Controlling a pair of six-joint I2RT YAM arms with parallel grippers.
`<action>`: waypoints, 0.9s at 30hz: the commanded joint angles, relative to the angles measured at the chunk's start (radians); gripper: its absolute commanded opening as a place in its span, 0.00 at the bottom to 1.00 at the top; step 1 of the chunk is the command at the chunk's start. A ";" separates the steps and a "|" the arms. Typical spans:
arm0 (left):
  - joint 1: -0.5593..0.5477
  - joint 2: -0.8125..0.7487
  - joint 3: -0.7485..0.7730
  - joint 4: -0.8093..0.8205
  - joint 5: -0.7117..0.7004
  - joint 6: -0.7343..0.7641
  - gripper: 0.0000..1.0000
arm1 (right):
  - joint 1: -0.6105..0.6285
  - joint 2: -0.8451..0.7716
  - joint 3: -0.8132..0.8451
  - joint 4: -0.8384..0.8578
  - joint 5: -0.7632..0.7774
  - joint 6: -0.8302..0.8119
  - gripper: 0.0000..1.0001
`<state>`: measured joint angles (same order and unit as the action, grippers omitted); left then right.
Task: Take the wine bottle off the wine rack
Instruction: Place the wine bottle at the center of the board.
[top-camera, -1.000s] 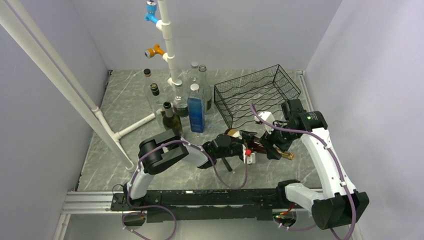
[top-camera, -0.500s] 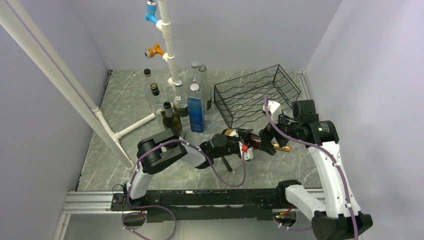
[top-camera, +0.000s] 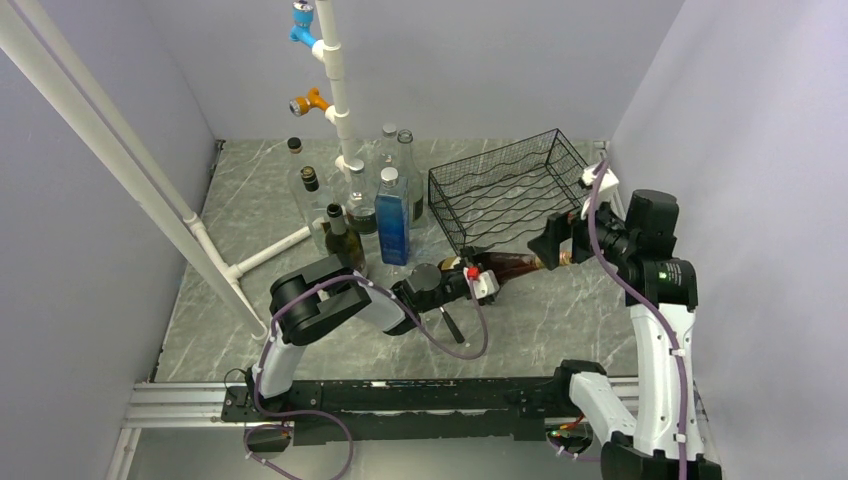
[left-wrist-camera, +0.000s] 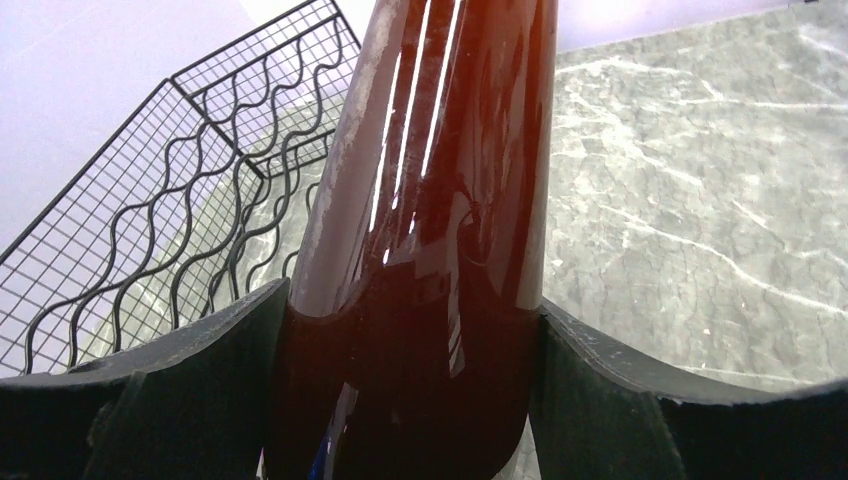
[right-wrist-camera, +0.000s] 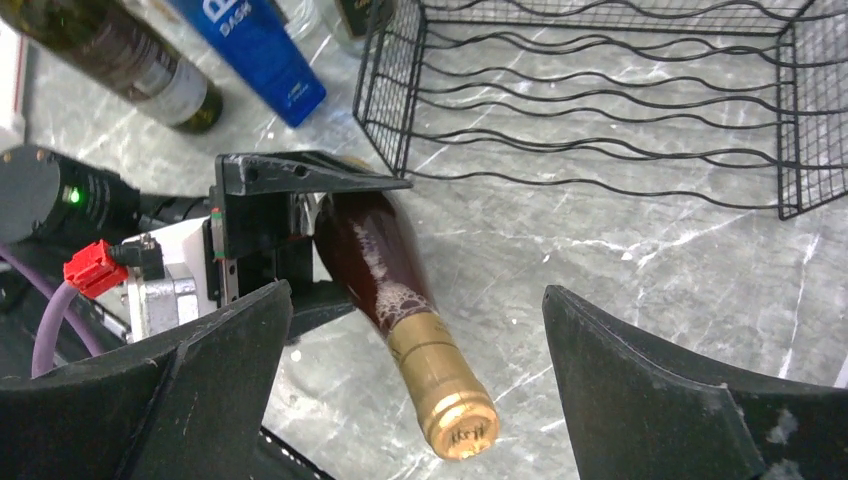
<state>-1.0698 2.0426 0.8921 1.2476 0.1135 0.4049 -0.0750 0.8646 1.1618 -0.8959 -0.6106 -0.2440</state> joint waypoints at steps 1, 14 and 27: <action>-0.005 -0.042 -0.007 0.171 -0.041 -0.188 0.00 | -0.058 -0.024 -0.007 0.121 -0.060 0.146 0.99; -0.004 -0.040 -0.002 0.223 -0.083 -0.362 0.00 | -0.101 -0.028 -0.124 0.254 -0.209 0.186 0.99; -0.005 -0.039 -0.013 0.264 -0.092 -0.502 0.00 | -0.101 0.021 -0.204 0.398 -0.404 0.079 0.97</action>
<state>-1.0641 2.0426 0.8707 1.3750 0.0021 0.0196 -0.1726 0.8742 0.9611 -0.5953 -0.9131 -0.1047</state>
